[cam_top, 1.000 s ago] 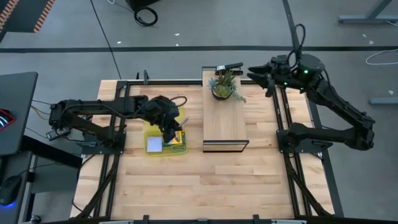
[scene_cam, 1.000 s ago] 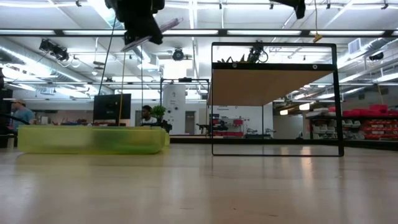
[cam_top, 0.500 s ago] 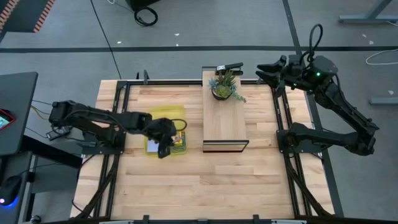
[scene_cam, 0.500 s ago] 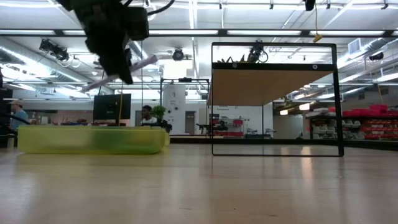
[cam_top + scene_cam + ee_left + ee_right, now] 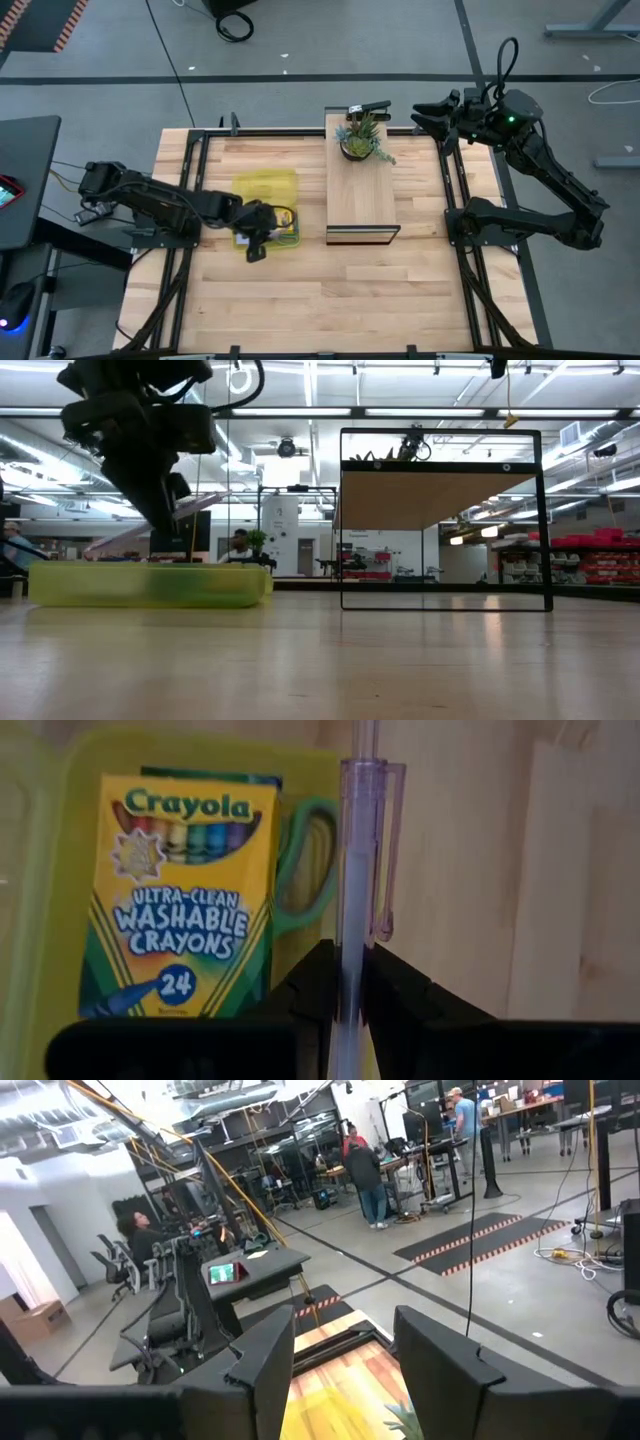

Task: Pack school essentials
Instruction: Put the pink pen into the yellow supply box, then return to Home Position

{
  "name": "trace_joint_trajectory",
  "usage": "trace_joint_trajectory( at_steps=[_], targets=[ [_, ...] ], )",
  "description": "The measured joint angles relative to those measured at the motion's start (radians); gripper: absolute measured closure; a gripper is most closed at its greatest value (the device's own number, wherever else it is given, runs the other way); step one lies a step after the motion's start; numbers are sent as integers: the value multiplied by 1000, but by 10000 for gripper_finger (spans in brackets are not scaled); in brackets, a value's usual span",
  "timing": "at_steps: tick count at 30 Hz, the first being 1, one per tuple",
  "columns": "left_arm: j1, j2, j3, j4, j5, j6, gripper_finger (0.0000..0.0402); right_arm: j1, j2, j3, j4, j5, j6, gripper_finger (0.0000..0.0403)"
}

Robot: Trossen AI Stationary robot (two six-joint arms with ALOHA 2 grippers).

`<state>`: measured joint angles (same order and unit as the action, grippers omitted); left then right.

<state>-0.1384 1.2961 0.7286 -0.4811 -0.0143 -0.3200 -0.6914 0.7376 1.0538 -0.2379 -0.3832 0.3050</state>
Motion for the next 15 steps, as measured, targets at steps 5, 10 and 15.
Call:
trace_joint_trajectory(
  at_steps=[5, 10, 15],
  targets=[
    [-6, 0, -17, -18, 0, -5, 347, 0, 0, 0, 0, 0, 5, 224],
    [-7, 0, -17, -34, 0, -7, 321, 0, 0, 0, 0, 0, 5, 224],
    [-6, 0, -17, -33, 0, -9, 286, 0, 0, 0, 0, 0, 5, 224]
  ],
)
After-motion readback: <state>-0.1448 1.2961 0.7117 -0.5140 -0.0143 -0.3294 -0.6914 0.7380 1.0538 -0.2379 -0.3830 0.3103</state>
